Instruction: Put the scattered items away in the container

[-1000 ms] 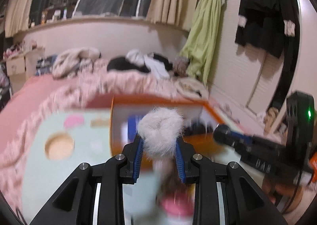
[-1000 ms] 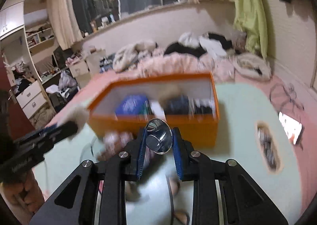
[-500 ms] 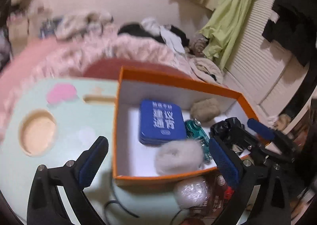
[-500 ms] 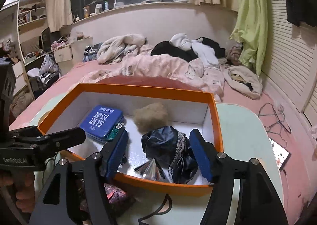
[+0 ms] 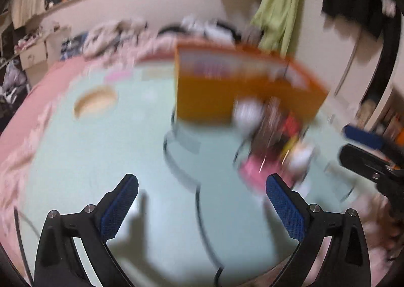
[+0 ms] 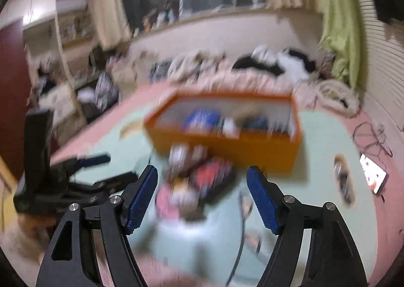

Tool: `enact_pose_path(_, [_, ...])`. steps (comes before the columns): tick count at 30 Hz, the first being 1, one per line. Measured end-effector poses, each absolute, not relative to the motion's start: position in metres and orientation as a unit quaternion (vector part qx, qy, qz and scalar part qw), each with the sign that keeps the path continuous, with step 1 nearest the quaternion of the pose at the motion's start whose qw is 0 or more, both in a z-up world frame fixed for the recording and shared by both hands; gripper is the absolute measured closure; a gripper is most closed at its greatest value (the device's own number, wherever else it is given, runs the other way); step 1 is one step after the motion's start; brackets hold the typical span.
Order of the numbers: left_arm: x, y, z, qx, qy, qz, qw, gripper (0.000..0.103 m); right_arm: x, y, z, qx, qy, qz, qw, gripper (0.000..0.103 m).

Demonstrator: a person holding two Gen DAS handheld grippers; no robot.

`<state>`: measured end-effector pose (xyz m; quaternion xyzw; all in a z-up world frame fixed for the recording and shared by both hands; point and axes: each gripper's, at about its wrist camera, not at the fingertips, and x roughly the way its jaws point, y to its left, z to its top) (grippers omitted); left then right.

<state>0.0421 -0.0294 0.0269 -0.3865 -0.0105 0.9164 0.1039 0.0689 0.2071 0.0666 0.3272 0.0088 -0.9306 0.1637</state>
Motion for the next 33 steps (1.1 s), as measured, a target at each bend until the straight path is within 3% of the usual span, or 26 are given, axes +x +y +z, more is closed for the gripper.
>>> enact_pose_path(2, [0.048,-0.02,0.022,-0.374,0.038,0.924,0.076,0.0,0.076,0.204,0.043,0.354,0.032,-0.923,0.148,0.03])
enact_pose_path(4, [0.044,-0.018,0.022,-0.38,0.042,0.92,0.085,0.0,0.073,0.203,0.019,0.375,0.051,-0.917,0.126,0.018])
enact_pose_path(10, [0.044,-0.022,0.019,-0.378,0.039,0.921,0.09,0.0,0.046,0.189,-0.004,0.381,0.065,-0.915,0.111,0.005])
enact_pose_path(33, [0.045,-0.023,0.018,-0.378,0.039,0.921,0.09,0.0,0.031,0.163,-0.012,0.375,0.065,-0.915,0.136,0.002])
